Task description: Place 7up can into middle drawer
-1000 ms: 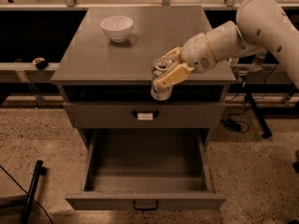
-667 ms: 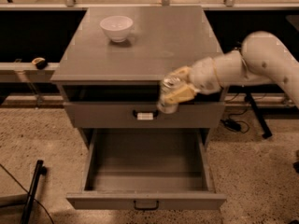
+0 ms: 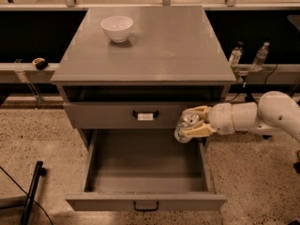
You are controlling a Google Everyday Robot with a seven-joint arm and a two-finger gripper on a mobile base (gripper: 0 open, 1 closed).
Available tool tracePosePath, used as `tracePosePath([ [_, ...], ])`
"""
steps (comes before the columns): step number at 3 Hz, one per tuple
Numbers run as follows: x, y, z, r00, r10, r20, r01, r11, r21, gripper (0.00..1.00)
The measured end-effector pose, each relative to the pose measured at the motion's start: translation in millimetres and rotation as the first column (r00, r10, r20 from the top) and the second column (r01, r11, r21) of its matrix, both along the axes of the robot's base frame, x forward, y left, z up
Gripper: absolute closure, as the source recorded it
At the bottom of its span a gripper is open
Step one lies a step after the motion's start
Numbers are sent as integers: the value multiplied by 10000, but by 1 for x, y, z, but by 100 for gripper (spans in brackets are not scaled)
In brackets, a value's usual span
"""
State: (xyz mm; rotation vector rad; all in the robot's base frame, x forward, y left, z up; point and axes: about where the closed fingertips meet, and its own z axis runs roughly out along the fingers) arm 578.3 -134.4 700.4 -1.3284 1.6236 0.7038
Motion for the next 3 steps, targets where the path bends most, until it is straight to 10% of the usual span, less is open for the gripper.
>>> tracePosePath([
  [1,-1,-1,-4,10000,13,47,-13,10000,-15,100],
  [3,-24,45,-116,9952,296,-932,-376,9957,-844,100],
])
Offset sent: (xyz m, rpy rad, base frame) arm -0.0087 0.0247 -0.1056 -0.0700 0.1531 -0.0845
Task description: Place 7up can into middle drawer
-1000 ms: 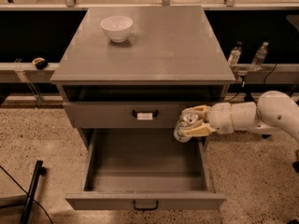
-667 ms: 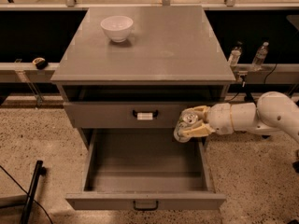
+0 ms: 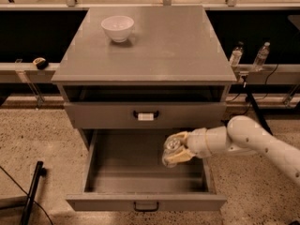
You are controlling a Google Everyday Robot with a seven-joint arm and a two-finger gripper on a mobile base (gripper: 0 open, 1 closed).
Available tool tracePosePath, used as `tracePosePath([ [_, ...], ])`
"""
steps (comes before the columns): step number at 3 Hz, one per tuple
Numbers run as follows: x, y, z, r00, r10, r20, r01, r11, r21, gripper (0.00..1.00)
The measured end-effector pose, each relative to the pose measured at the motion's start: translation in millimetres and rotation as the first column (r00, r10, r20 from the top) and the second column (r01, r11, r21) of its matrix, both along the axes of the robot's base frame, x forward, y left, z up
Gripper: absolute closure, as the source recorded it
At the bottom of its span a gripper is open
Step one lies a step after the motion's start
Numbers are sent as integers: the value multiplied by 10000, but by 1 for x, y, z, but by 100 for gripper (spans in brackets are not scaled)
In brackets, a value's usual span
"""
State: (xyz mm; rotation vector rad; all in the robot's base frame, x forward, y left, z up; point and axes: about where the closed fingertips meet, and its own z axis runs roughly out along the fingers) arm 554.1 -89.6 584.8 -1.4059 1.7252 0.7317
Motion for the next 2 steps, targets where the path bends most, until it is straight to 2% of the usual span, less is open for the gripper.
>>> tracePosePath([
  [1,-15,18,-55,9991,410,-51,-411,9991,-105,100],
  [2,-17,36,-93,9997,225,-115,-225,9997,-33,85],
])
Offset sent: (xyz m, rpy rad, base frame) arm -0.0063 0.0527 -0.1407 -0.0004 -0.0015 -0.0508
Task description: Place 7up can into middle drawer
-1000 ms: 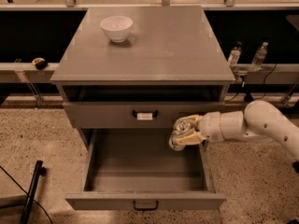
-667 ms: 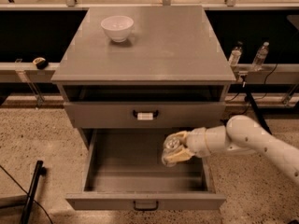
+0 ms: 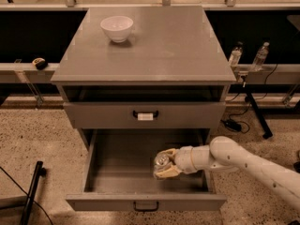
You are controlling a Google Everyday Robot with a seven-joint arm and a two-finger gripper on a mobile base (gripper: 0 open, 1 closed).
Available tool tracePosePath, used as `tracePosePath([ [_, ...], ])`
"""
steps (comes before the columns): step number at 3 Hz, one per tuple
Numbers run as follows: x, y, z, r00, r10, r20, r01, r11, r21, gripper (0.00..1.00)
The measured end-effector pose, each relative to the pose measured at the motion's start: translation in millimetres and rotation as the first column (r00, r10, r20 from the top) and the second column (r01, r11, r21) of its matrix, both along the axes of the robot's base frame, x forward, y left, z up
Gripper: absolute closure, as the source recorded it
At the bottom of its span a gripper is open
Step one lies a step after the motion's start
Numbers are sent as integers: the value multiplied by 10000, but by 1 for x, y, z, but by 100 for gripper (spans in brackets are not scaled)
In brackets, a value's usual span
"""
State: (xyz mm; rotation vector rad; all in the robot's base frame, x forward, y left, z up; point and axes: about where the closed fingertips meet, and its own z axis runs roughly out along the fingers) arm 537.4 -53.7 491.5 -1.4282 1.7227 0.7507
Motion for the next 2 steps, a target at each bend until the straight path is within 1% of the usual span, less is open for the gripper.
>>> tracePosePath([
  [1,11,8,-38,9896,-1344,-507,1358,9904,260,54],
  [2,24,16,-55,9760,-1941,-990,1990,9791,422,31],
])
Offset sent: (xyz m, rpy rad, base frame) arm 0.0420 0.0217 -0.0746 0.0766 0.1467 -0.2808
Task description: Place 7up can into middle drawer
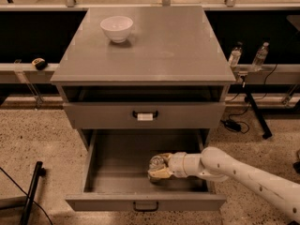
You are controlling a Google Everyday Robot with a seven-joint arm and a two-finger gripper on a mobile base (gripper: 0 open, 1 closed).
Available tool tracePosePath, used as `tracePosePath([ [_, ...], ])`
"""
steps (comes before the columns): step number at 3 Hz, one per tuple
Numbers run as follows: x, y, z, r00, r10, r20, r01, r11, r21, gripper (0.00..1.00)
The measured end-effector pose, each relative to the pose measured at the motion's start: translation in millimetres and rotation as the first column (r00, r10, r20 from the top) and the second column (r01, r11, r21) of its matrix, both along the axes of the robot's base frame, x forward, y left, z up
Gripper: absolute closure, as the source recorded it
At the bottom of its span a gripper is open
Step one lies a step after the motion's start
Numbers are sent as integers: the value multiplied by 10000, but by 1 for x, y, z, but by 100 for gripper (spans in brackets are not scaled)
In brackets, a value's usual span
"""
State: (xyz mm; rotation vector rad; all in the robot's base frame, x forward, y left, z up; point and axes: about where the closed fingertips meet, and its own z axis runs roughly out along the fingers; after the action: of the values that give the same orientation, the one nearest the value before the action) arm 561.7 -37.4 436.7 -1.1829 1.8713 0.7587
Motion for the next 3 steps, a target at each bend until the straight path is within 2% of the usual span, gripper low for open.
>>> tracePosePath([
  [1,2,1,-2,9999,-86,-59,86,10000,32,7],
  [2,2,1,-2,9999,-85,-59,85,10000,33,0],
  [3,-1,3,7,9997,236,-111,-229,9983,538,0],
])
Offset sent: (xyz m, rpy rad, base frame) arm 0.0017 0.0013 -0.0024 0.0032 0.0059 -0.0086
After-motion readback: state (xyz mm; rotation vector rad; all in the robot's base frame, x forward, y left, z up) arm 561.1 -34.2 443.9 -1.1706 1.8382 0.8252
